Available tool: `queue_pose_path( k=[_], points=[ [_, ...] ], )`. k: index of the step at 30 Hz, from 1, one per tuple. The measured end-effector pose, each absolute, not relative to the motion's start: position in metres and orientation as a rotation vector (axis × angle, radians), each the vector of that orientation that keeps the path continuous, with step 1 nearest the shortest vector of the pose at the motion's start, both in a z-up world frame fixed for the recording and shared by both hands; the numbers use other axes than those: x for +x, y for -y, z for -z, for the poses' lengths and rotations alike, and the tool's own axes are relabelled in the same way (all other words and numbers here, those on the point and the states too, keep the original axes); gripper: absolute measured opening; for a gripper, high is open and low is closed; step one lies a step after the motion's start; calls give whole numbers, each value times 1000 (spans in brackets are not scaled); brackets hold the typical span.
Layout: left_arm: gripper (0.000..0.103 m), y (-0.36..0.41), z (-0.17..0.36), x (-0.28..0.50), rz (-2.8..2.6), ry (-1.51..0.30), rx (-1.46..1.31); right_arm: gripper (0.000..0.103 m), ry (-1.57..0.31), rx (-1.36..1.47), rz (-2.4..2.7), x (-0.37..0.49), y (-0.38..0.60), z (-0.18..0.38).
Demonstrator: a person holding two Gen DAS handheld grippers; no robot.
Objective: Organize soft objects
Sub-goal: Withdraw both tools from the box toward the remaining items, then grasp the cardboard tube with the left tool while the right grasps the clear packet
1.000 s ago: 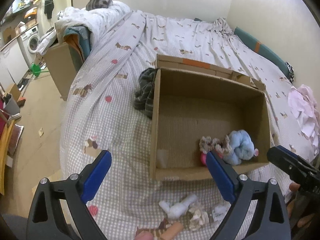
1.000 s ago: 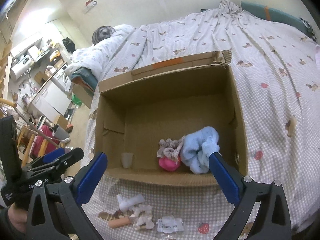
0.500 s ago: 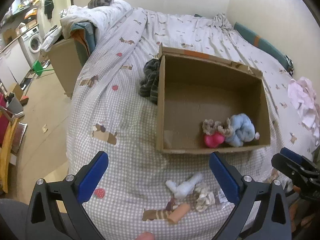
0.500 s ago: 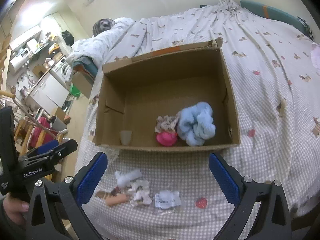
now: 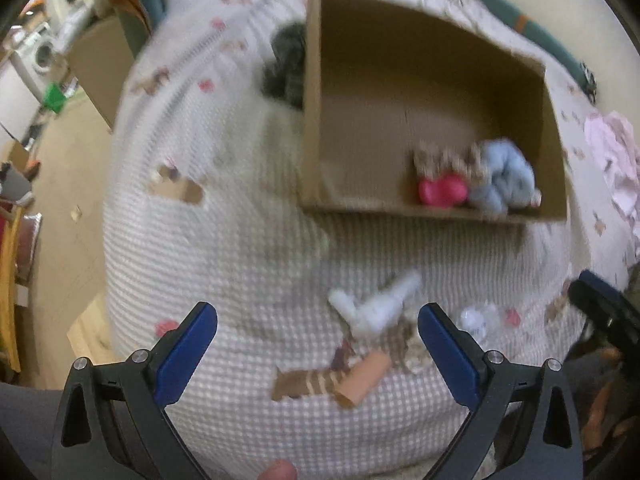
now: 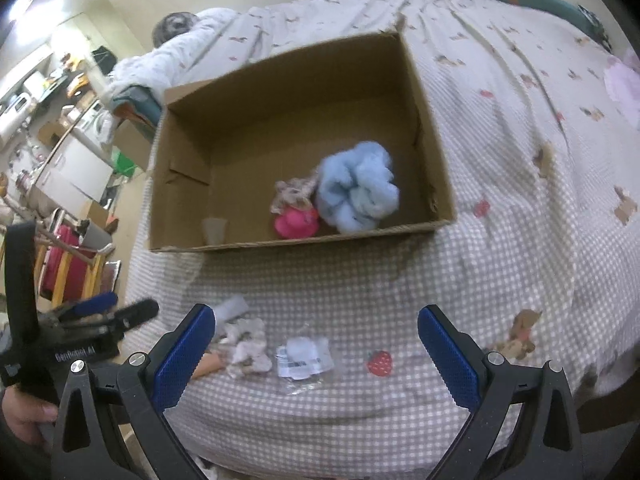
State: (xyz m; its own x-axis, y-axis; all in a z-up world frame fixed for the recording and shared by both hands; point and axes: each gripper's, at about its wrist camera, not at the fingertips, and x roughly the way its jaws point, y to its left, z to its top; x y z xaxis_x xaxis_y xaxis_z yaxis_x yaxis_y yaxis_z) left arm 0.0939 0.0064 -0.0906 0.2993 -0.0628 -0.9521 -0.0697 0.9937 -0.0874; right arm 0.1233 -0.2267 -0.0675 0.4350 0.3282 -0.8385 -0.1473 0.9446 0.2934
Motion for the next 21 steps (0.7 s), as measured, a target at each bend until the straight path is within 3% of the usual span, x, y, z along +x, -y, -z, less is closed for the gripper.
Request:
queue_pose_path(
  k=[1, 2, 3, 5, 7, 9, 11, 17, 21],
  points=[
    [99, -3, 97, 94, 7, -1295, -114, 103, -1092, 196, -287, 125, 229, 70],
    [92, 2, 106, 93, 32, -1336, -107, 103, -1101, 205, -277, 126, 232, 72],
    [78, 6, 113, 93, 57, -1369, -105, 103, -1107, 214, -271, 127, 234, 74],
    [66, 14, 126, 92, 104, -1437, -110, 103, -1119, 235, -262, 130, 238, 77],
    [64, 19, 136, 90, 125, -1476, -106, 103, -1129, 244, -254, 132, 240, 80],
    [50, 22, 139, 90, 144, -1489, -104, 103, -1138, 245, -251, 135, 240, 82],
    [43, 26, 142, 91, 165, -1502, -112, 103, -1143, 245, -254, 136, 239, 84],
    [33, 29, 157, 91, 192, -1573, -129, 103, -1149, 224, -264, 139, 234, 85],
    [13, 32, 160, 89, 187, -1583, -115, 103, -1151, 228, -261, 138, 234, 85]
  ],
)
